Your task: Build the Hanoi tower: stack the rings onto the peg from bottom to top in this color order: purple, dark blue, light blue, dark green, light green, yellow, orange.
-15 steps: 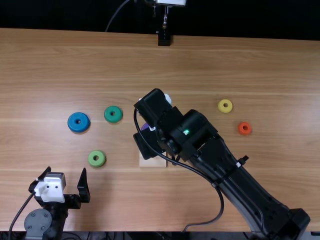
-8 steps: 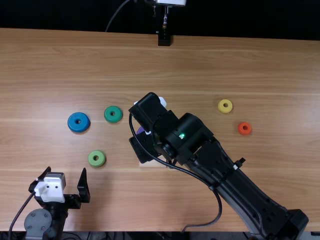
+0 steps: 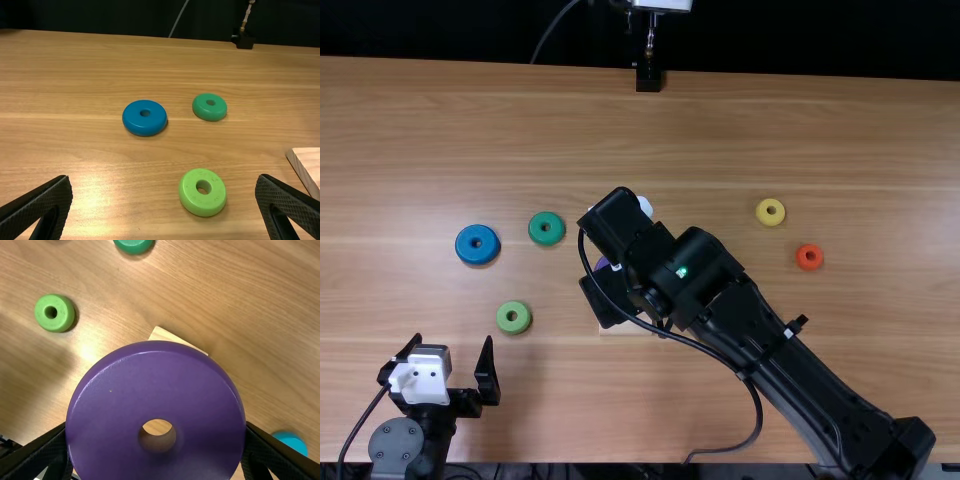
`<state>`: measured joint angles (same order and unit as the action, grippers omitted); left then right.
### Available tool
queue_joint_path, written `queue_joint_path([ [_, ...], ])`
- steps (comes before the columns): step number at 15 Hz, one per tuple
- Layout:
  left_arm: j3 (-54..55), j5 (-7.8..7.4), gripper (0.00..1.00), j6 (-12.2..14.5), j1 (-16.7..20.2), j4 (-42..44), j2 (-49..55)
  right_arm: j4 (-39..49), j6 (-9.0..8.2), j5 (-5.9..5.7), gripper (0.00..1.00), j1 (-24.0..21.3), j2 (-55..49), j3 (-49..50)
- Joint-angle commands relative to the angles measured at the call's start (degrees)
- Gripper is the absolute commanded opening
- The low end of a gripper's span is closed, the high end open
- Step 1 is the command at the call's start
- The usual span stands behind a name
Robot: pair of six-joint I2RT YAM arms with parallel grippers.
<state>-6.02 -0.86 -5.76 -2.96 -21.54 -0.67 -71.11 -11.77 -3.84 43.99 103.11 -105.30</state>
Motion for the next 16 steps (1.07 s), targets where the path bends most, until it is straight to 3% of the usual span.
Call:
queue_joint_path([
  [1,6.02,-0.72,1.00,0.91,0.32,-4.51,0.67,0.17,0.38,0.04,0.00,0.05,-0.63,0.62],
  [16,6.02,-0.72,1.00,0.80,0.32,-4.51,0.67,0.28,0.80,-0.07,0.00,-1.98,0.78,0.09],
])
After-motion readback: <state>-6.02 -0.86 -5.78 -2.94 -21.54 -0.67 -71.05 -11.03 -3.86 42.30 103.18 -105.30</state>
